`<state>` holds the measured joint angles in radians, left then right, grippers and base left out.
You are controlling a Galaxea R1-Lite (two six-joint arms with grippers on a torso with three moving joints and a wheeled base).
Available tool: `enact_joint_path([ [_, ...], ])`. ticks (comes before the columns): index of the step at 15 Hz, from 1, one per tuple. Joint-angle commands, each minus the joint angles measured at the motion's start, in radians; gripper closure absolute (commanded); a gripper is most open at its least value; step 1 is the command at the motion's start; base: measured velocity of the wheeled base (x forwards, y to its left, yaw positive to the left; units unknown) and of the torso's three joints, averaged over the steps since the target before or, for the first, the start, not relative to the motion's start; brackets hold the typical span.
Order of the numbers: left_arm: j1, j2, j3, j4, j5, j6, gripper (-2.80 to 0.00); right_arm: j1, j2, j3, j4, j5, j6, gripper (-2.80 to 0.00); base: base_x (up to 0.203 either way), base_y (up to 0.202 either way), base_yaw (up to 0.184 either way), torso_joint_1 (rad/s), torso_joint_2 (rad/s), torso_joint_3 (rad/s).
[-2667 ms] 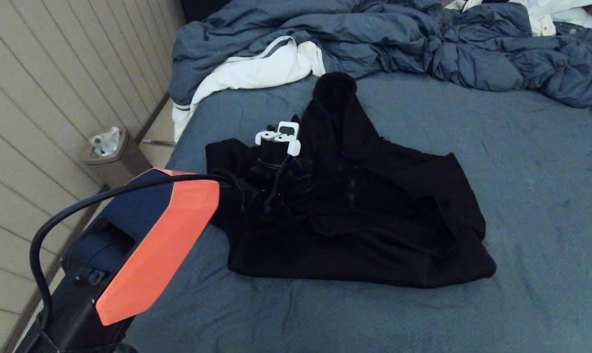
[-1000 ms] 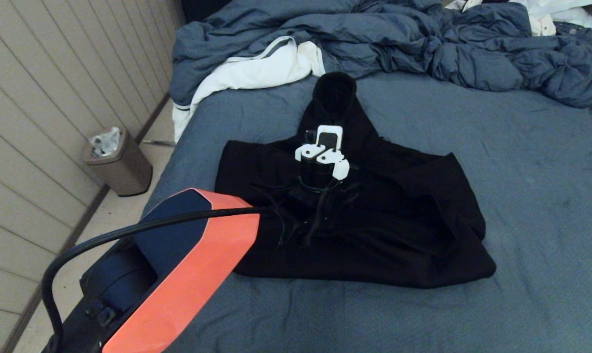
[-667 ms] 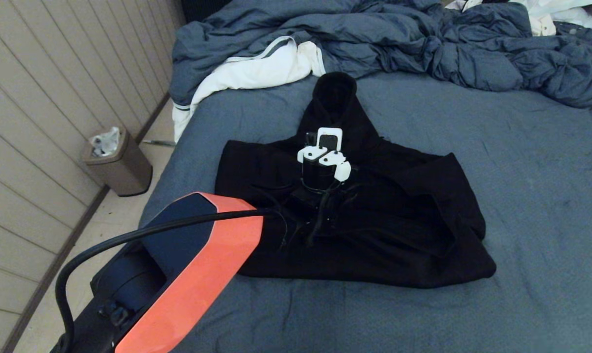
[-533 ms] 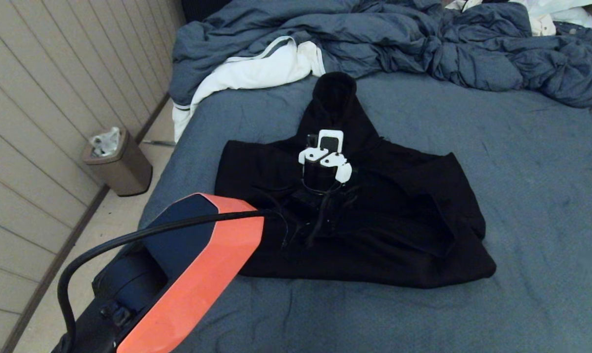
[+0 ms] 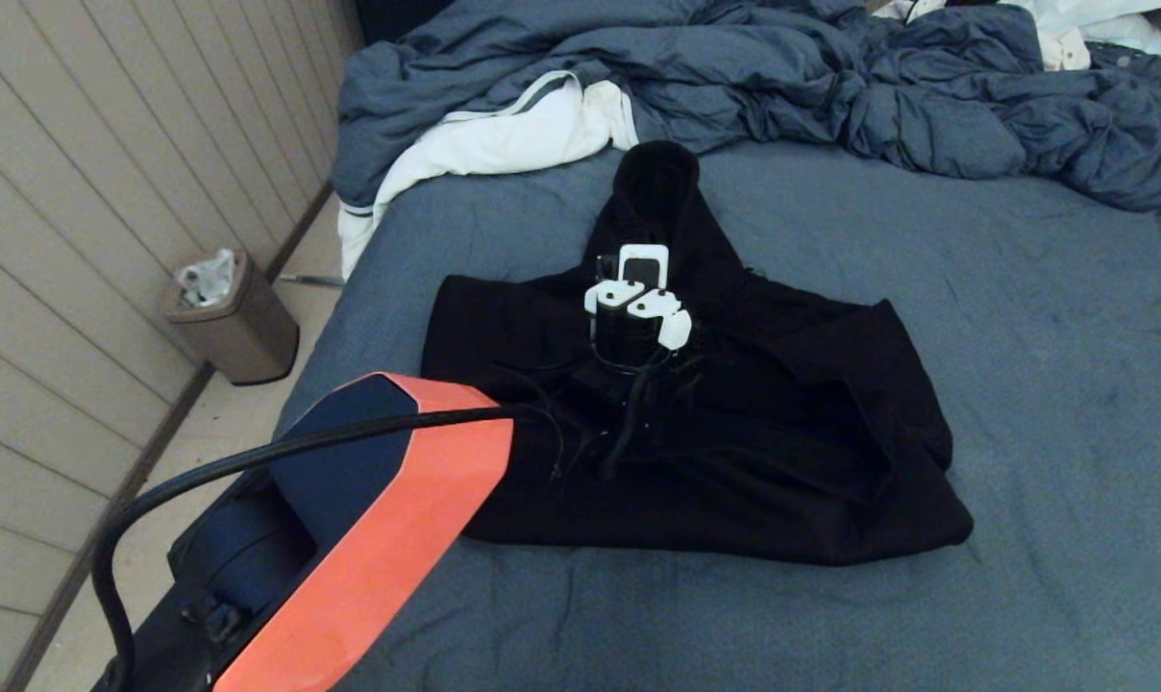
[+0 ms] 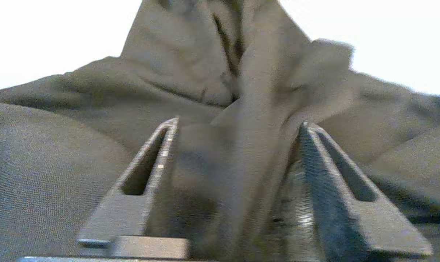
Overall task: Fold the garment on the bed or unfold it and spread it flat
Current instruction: Fold the black sweatshirt
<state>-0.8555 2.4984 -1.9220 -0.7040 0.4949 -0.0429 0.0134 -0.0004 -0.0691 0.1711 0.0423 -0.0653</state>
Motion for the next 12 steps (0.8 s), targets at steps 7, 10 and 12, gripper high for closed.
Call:
enact_joint_path([
  [7,-0.127,-0.148,0.204,-0.025,0.004,-0.074,-2.8,0.0,0.0,0.0,0.001,0.001,-0.001,0.0,0.0,0.0,0.0,0.0,0.0,0.0],
  [10,-0.13,-0.299,0.237,0.018,0.004,-0.084,-2.8,0.0,0.0,0.0,0.001,0.001,-0.001,0.0,0.0,0.0,0.0,0.0,0.0,0.0],
  [12,-0.115,-0.428,0.263,0.148,-0.012,-0.091,-2.8,0.001,0.0,0.0,0.001,0.0,-0.001,0.0,0.0,0.0,0.0,0.0,0.0,0.0],
])
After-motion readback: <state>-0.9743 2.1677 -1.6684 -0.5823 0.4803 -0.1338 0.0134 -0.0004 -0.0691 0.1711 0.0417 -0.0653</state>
